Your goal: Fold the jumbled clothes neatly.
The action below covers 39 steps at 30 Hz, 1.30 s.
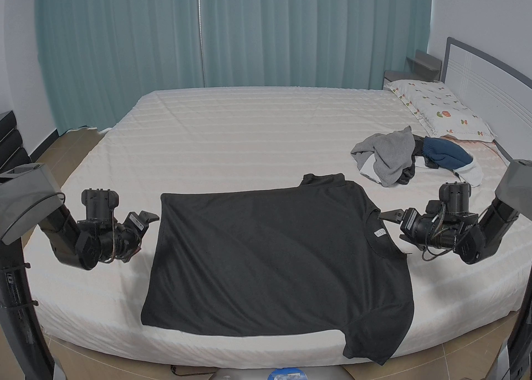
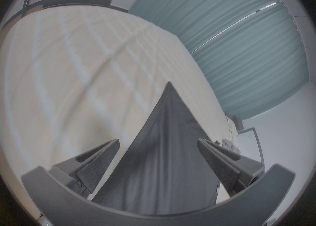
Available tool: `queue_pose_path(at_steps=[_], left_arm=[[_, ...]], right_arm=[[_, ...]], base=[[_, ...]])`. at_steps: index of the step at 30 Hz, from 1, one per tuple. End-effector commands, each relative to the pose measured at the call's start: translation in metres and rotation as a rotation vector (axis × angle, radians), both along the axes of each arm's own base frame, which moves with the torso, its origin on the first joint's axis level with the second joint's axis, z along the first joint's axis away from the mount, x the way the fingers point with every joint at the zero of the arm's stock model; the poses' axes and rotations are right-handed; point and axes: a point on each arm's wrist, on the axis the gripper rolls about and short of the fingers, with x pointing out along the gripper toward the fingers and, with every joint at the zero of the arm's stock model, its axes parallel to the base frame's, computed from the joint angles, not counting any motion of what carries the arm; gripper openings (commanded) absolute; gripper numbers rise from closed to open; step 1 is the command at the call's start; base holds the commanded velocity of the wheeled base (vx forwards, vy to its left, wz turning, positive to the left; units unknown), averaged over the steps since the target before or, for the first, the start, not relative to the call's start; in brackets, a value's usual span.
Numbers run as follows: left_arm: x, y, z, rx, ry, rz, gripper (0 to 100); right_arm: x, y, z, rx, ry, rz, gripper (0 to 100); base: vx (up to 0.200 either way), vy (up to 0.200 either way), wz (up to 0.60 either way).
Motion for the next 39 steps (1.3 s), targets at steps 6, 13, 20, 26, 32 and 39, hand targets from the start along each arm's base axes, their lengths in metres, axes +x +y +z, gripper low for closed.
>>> queue_pose_path(at_steps=[6,13,20,26,32,39], left_arm=[[-0.091,-0.013,0.002,-0.031,0.056,-0.084,100],[-0.088,-0.021,-0.020,-0.007,0.121,-0.101,100],[-0.085,-0.034,-0.037,0.044,0.111,-0.098,100],[-0.086,-0.038,-0.040,0.069,0.119,-0.091,100],[-0.083,-0.041,-0.043,0.081,0.118,-0.089,100],[-0.077,-0.047,-0.050,0.140,0.116,-0.095,100]], right_arm=[[-0.081,0.004,0.014,0.105,0.105,0.049,100],[-0.086,0.002,0.008,0.136,0.149,0.052,100],[-0.089,0.002,0.004,0.135,0.169,0.050,100],[-0.089,0.002,0.003,0.133,0.166,0.050,100],[-0.090,0.001,0.003,0.133,0.168,0.049,100],[-0.090,0.001,0.001,0.133,0.176,0.047,100]], base=[[-0.033,0.000,0.00],[0.000,0.000,0.00],[0.000,0.000,0.00],[0.000,0.000,0.00],[0.000,0.000,0.00],[0.000,0.000,0.00]])
